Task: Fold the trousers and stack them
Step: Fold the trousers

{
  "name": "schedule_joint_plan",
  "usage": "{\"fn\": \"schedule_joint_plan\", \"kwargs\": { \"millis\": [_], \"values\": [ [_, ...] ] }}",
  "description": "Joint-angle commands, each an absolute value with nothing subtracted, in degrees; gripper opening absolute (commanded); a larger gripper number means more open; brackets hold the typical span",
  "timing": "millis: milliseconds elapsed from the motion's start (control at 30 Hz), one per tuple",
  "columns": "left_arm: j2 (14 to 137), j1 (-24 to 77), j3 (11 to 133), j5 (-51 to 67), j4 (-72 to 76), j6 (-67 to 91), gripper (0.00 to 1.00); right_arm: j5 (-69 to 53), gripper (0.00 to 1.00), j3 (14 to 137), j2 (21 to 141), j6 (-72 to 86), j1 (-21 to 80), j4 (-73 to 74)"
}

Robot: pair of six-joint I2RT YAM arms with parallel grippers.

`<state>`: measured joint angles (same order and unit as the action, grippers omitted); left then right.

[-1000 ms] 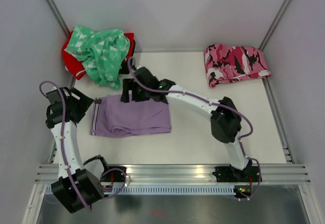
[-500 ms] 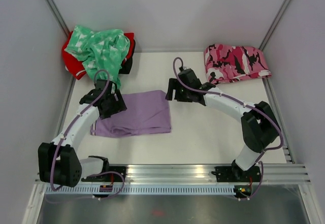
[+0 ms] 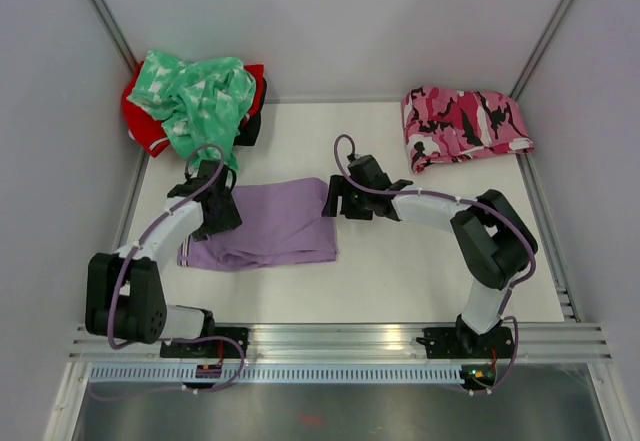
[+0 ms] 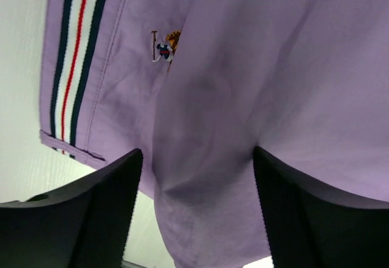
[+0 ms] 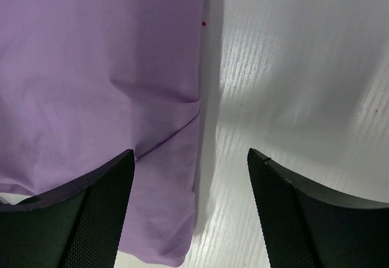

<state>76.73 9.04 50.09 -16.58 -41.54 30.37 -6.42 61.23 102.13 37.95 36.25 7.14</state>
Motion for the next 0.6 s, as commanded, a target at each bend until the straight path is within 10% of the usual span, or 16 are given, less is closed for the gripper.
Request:
{"fn": "schedule_joint_plan", "kwargs": {
  "millis": [0, 167, 567],
  "values": [
    [80.32, 8.53, 49.48, -15.47, -37.1, 30.41, 0.76, -7.82, 0.81, 62.49, 104.15, 38.85, 36.39, 3.25],
    [76.83, 8.44, 49.75, -13.37, -34.64, 29.1, 0.03, -7.21, 0.76, 62.06, 104.76, 39.9, 36.39, 1.94],
    [73.65, 8.44, 53.53, -15.91, -39.9, 26.19, 0.02, -13.8, 0.71, 60.46, 108.88, 47.99, 36.74, -11.34]
  ]
}}
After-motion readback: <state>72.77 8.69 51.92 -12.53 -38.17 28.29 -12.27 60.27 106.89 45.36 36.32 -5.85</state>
